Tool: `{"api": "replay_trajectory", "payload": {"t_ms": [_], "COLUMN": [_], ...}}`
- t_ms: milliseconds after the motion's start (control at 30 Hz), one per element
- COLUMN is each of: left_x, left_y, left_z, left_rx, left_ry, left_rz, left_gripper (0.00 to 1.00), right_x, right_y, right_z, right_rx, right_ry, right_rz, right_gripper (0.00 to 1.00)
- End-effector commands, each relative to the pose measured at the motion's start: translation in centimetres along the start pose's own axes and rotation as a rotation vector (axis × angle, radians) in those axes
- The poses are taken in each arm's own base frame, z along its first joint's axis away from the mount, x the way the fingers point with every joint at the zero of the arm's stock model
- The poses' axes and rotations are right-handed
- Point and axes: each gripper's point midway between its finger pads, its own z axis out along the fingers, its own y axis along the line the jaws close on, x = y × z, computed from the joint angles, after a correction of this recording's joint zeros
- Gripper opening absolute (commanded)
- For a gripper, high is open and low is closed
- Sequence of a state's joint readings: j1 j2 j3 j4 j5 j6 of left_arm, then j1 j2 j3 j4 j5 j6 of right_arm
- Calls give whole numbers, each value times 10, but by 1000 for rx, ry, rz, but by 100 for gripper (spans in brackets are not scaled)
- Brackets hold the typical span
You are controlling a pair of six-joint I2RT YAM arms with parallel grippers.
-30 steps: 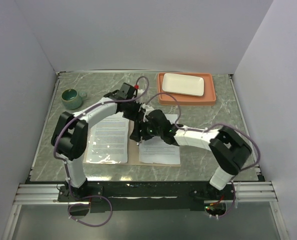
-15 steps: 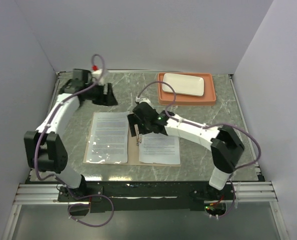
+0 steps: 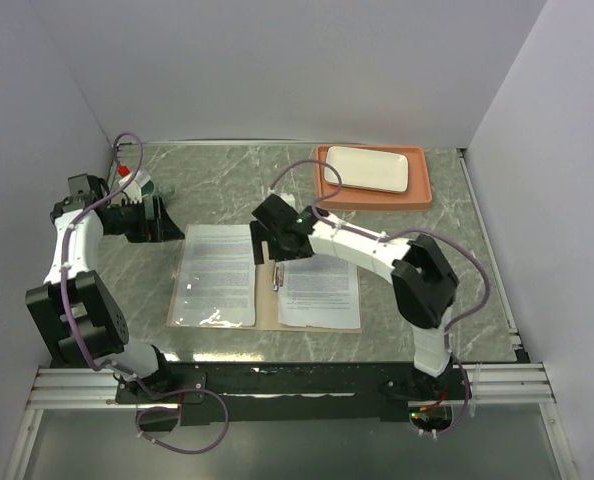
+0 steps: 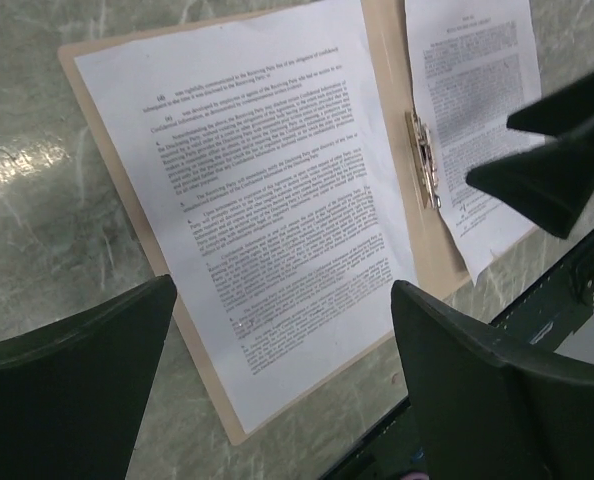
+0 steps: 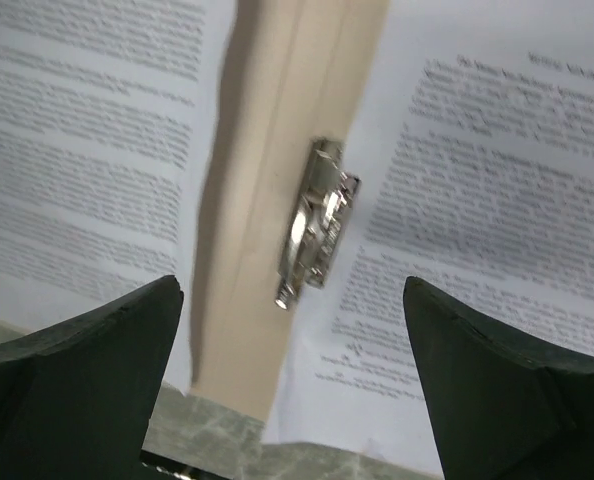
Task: Put the files into the folder
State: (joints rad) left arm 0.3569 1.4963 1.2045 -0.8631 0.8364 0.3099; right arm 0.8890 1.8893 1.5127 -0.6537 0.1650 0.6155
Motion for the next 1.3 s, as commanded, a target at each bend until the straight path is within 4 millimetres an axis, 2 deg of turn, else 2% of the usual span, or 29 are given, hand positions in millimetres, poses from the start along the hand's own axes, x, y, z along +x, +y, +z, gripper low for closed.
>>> {"api": "replay_trajectory", "payload": {"t_ms": [0,167,467,600,667,1067,1167,1267], "left_x": [7,25,50,54,55,66,69,71], "left_y": [-14,-12,2,7,10,27,30,31], "left_z": [-6,-7,-9,-10,-9,1,1,1], "left_rx": [36,7,-98,-136,-148,-175,-188,-199], "left_ry": [-4,24,63,62,57,96,102,106], "left_rz": [98,110,136,147,151,110,112,119], "left_gripper": [98,99,96,97,97,96,96,96], "right_x": [-5,3,23,29,30,23,22,23], "right_y": [3,3,-4,-5,-3,0,1,-1], "right_z": [8,23,47,55,60,62,63,64], "right_rx": [89,113,178,189,182,197,203,215], "right_ry": [24,52,112,129,132,116,117,128], "right_rz": [14,38,64,69,69,77,76,79], "right_gripper": [96,83,80,79,75,72,62,59]}}
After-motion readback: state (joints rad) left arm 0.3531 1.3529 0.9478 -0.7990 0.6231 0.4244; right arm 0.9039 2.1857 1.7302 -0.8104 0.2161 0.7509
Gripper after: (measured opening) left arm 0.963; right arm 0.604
